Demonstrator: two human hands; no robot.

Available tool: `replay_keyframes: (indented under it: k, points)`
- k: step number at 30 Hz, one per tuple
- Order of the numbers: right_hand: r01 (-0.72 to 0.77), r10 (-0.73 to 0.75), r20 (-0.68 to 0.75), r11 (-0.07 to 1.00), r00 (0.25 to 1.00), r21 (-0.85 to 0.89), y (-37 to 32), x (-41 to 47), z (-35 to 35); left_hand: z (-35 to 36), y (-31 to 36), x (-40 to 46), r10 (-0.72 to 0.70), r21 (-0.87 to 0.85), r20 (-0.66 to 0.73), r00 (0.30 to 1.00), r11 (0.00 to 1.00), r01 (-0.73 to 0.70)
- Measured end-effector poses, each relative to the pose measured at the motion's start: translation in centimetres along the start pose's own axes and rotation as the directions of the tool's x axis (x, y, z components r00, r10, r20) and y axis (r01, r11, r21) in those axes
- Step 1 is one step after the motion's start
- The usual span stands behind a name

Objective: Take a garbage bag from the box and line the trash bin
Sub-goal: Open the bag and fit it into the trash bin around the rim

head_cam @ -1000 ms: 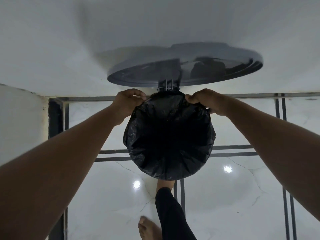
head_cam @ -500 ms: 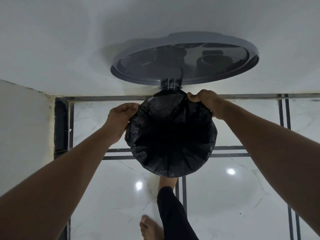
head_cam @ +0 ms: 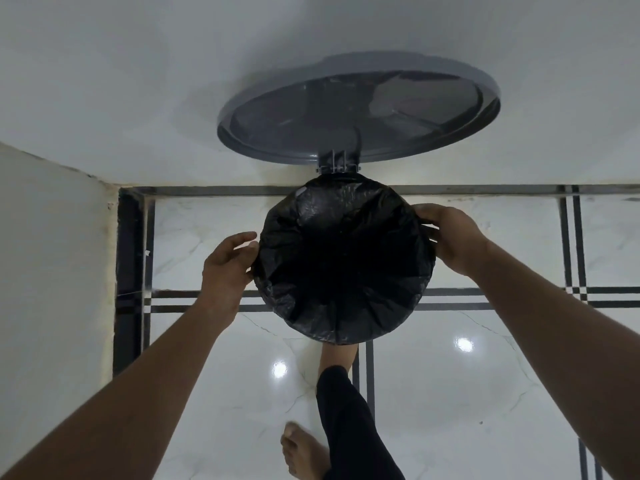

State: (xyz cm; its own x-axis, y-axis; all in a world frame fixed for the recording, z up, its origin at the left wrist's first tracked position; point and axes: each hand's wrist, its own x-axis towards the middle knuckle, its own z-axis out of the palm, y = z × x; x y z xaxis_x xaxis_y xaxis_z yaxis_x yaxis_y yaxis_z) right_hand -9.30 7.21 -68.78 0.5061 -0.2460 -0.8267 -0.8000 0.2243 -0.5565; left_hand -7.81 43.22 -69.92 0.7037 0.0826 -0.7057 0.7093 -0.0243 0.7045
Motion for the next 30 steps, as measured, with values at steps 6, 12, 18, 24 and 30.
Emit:
replay_keyframes:
  k: [6,12,18,24,30]
  points:
    - [0.071,-0.070,-0.096,0.998,0.993,0.000,1.7,-1.0,-0.1,0.1,-2.4,-2.1,0.051,0.012,-0.071,0.996,0.999,-0.050]
    - [0.105,-0.110,-0.239,0.994,0.965,-0.033,3.9,-2.7,0.7,1.2,-4.0,-3.4,0.127,0.057,-0.269,0.955,0.992,-0.116]
    - [0.119,-0.096,-0.310,0.991,0.946,0.057,6.6,-4.2,0.4,1.5,-5.1,-4.7,0.017,0.011,-0.309,0.951,1.000,-0.014]
    - [0.088,-0.051,-0.452,0.994,0.890,0.061,8.3,-4.8,0.5,2.0,-4.0,-5.6,-0.080,-0.121,-0.195,0.978,0.991,0.057]
    - [0.001,0.088,-0.387,0.974,0.918,0.225,8.5,-4.6,1.0,1.9,-3.5,-5.7,-0.412,-0.321,-0.021,0.911,0.866,0.384]
